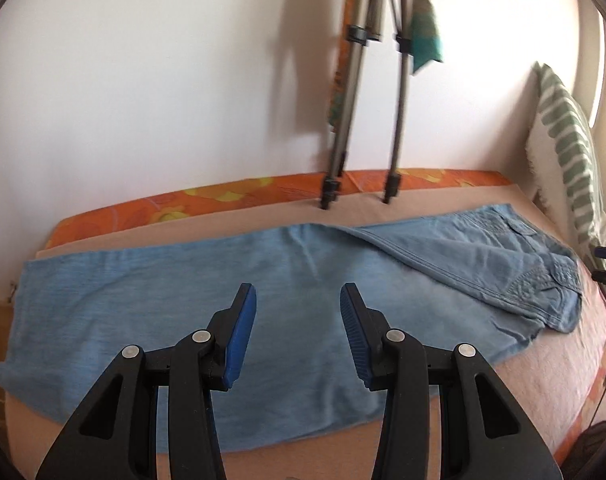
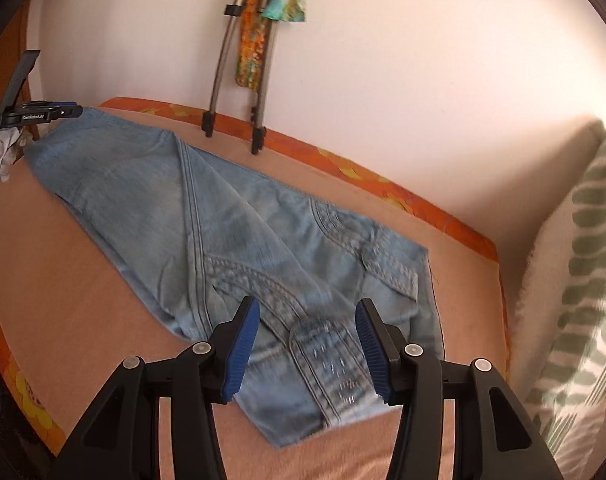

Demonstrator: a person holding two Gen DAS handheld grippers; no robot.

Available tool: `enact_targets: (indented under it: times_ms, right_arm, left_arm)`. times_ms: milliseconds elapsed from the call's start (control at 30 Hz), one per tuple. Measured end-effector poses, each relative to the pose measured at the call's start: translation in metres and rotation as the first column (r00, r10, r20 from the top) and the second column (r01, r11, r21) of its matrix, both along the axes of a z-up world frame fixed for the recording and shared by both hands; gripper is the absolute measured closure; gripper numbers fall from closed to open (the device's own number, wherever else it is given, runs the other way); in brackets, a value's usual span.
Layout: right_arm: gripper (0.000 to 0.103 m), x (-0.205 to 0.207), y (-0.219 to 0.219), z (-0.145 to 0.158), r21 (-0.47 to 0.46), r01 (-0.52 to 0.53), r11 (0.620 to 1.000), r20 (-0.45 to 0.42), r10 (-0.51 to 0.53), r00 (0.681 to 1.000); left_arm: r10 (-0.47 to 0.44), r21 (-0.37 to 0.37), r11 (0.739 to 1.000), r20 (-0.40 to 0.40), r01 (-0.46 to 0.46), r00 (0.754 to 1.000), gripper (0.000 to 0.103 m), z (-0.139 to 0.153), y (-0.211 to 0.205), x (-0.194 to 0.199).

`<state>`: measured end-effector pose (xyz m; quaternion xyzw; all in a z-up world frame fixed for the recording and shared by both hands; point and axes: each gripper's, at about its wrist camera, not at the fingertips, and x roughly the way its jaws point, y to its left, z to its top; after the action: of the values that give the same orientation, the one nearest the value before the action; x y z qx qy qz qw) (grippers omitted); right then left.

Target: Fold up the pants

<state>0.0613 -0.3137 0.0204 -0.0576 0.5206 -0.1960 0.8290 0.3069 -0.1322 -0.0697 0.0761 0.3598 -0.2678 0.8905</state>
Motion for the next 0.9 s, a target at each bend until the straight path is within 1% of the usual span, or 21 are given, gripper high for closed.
enact_targets:
  times_ms: [100,133,200,267,300,400,533,567,667,733,767,800,867,900]
  right_arm:
    - [0.053,-0.033,-0.005,-0.014,-0.009,0.039,0.999,-0.030,-0.040,0.999]
    - [0.053,-0.043,-0.008,-0.020,0.002,0.053,0.999,-0.042,-0.053,0.998]
    - [0.058,-0.057,-0.010,-0.028,0.005,0.068,0.998,-0.057,-0.067,0.996]
    - [0.059,-0.070,-0.010,-0.035,-0.012,0.061,0.998,-0.072,-0.062,0.995]
    - [0.059,-0.076,-0.011,-0.036,0.010,0.062,0.998,-0.076,-0.061,0.995]
    - [0.058,-0.085,-0.017,-0.044,0.170,0.081,0.982,-0.050,-0.074,0.996]
    - [0.050,-0.083,-0.019,-0.054,0.270,0.078,0.960,-0.032,-0.072,0.997]
    - [0.047,-0.082,-0.019,-0.058,0.293,0.073,0.953,-0.031,-0.067,0.997]
    - [0.047,-0.077,-0.013,-0.068,0.319,0.059,0.946,-0.038,-0.049,0.998]
    - [0.047,-0.072,-0.008,-0.074,0.312,0.049,0.949,-0.043,-0.037,0.998]
    - [0.050,-0.070,-0.005,-0.076,0.302,0.040,0.953,-0.043,-0.029,0.999]
    - [0.060,-0.069,-0.002,-0.077,0.290,0.033,0.956,-0.047,-0.020,0.999]
    - [0.073,-0.066,0.001,-0.080,0.281,0.024,0.959,-0.056,-0.009,0.998]
    - [0.083,-0.065,0.002,-0.080,0.271,0.021,0.962,-0.053,-0.007,0.999]
  left_arm:
    - [-0.094,0.028,0.995,-0.033,0.095,0.995,0.061,-0.011,-0.036,-0.019]
    - [-0.124,0.034,0.992,-0.040,0.125,0.992,0.061,-0.013,-0.045,-0.025]
    - [-0.186,0.047,0.981,-0.059,0.189,0.981,0.061,-0.020,-0.067,-0.040]
    - [-0.234,0.052,0.970,-0.077,0.238,0.969,0.061,-0.028,-0.085,-0.054]
    - [-0.260,0.059,0.962,-0.087,0.265,0.962,0.061,-0.031,-0.097,-0.060]
    - [-0.331,0.084,0.937,-0.097,0.339,0.939,0.061,-0.035,-0.123,-0.078]
    - [-0.393,0.101,0.909,-0.118,0.405,0.912,0.061,-0.043,-0.152,-0.091]
    - [-0.403,0.108,0.903,-0.125,0.417,0.906,0.061,-0.045,-0.158,-0.094]
    - [-0.441,0.125,0.880,-0.145,0.459,0.886,0.061,-0.054,-0.175,-0.102]
    - [-0.456,0.128,0.870,-0.155,0.476,0.876,0.061,-0.058,-0.182,-0.104]
    - [-0.461,0.130,0.867,-0.158,0.481,0.873,0.061,-0.060,-0.184,-0.105]
    - [-0.464,0.132,0.864,-0.160,0.485,0.871,0.061,-0.062,-0.186,-0.106]
    - [-0.470,0.137,0.860,-0.163,0.491,0.868,0.061,-0.065,-0.189,-0.106]
    - [-0.470,0.136,0.860,-0.166,0.492,0.867,0.061,-0.066,-0.191,-0.105]
